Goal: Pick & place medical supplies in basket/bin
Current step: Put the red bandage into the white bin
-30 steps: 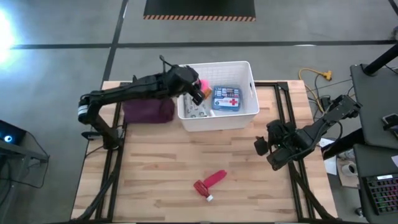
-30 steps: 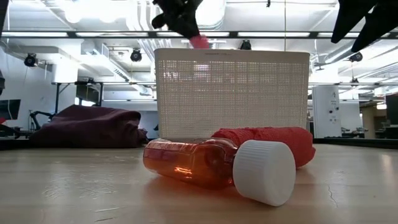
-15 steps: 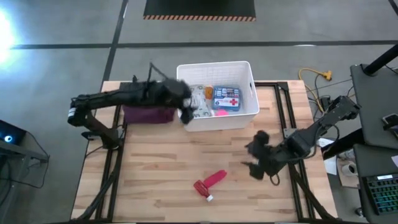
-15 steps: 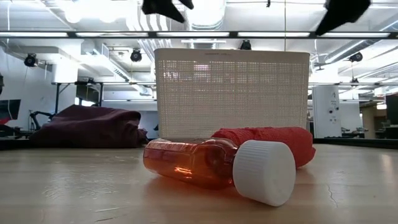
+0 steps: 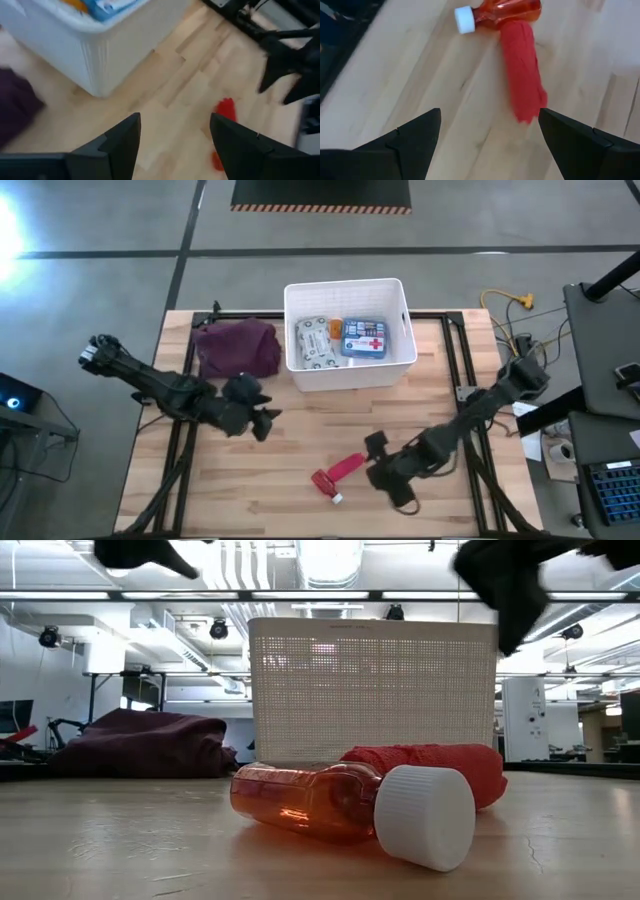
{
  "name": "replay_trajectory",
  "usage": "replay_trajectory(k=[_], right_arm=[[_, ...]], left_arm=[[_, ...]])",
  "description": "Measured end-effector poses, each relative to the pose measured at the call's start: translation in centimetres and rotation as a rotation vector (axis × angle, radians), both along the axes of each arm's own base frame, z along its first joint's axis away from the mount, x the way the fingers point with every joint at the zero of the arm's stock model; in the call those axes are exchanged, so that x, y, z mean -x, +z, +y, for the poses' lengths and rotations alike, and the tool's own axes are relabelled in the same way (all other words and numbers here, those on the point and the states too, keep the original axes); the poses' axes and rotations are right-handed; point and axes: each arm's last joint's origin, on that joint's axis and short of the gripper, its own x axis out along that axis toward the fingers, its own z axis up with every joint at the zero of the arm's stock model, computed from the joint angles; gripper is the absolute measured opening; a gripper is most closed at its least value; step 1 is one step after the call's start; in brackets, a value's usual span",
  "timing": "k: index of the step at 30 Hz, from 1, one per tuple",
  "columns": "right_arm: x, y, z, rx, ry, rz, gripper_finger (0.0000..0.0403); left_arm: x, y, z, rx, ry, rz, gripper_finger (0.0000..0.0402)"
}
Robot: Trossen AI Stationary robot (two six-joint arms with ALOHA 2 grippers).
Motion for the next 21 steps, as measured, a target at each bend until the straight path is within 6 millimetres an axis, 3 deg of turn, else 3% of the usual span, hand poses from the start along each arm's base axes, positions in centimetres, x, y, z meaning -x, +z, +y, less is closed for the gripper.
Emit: replay_trajectory(k=[6, 11, 16, 21], right_arm=[[-4.0, -1.6, -0.1, 0.053, 0.016, 0.063, 0.0327], [-6.2, -1.9, -0.9, 0.029, -0.007, 0.117, 0.0327], [-7.2, -2.1, -1.4, -0.01, 0.023, 0.124, 0.0327], [-7.2, -3.9, -1.8, 0.018, 0.058, 0.167, 0.0327]], left_arm=[[2.5, -2.0, -1.3, 0.135, 0.007, -0.083, 0.0221], [3.3, -2.8, -1.8, 0.151, -0.002, -0.103, 0.0221], [3.4, -2.8, -1.8, 0.15, -0.005, -0.105, 0.0221], [3.4, -2.5, -1.8, 0.106, -0.024, -0.105, 0.0221]])
